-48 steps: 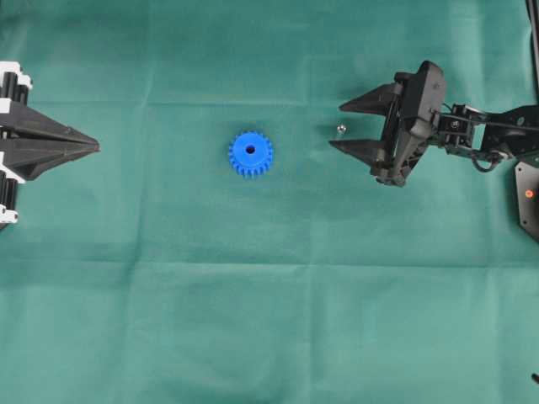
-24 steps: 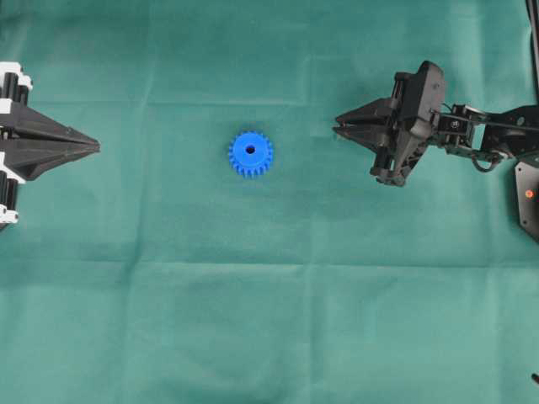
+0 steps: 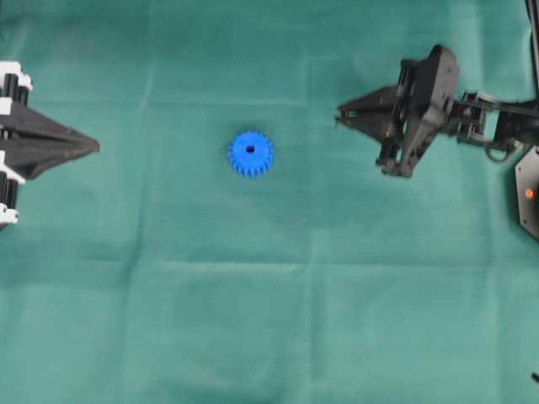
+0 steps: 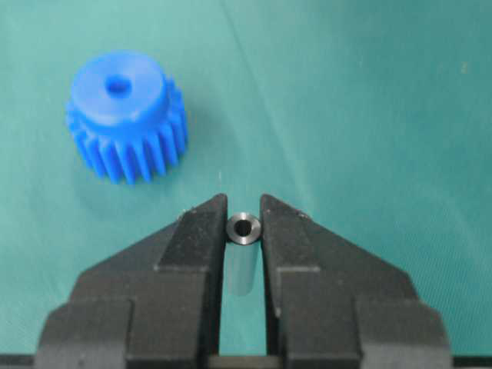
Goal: Insert the shaft placed at a random location into the center hole of the small gear at another random location.
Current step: 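Close the right gripper around the upright silver shaft and lift it, then carry the held shaft left over the blue gear's center hole, then align and lower the shaft into the blue gear's center hole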
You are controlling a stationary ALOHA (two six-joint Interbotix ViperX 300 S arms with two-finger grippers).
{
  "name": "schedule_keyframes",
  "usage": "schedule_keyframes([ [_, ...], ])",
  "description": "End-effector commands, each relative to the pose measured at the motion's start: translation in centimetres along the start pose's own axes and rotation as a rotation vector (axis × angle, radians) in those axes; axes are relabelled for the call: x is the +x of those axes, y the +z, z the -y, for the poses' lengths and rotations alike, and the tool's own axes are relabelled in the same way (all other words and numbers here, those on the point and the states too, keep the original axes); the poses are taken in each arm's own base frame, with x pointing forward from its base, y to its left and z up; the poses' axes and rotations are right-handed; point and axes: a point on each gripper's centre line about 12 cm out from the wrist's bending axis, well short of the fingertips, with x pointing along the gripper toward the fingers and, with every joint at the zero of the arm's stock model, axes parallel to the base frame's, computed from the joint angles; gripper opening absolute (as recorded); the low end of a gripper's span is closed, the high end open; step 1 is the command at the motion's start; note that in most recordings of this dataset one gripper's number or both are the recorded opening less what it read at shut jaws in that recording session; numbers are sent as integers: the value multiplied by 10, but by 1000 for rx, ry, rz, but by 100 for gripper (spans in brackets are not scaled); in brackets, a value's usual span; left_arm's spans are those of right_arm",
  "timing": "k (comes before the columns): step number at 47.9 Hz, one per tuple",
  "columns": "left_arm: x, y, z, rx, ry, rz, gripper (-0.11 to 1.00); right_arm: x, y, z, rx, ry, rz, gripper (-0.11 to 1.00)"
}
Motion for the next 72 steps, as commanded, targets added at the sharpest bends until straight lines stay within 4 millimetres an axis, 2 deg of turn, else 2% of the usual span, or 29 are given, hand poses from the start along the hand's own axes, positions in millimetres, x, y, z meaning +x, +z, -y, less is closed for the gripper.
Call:
schedule_keyframes([
  [1,2,7,0,0,1,17,0,-3,23,0,10,2,40,13],
  [18,2,7,0,0,1,17,0,2,27,-1,6,6,23,13],
  [53,2,7,0,0,1,15,0,84,63,-50,-40,116,20,13],
  [63,3,6,0,-6,1,14,0,98,68,-58,-53,132,25,13],
  [72,2,6,0,-6,-1,15,0,102,65,-59,-54,132,15,13],
])
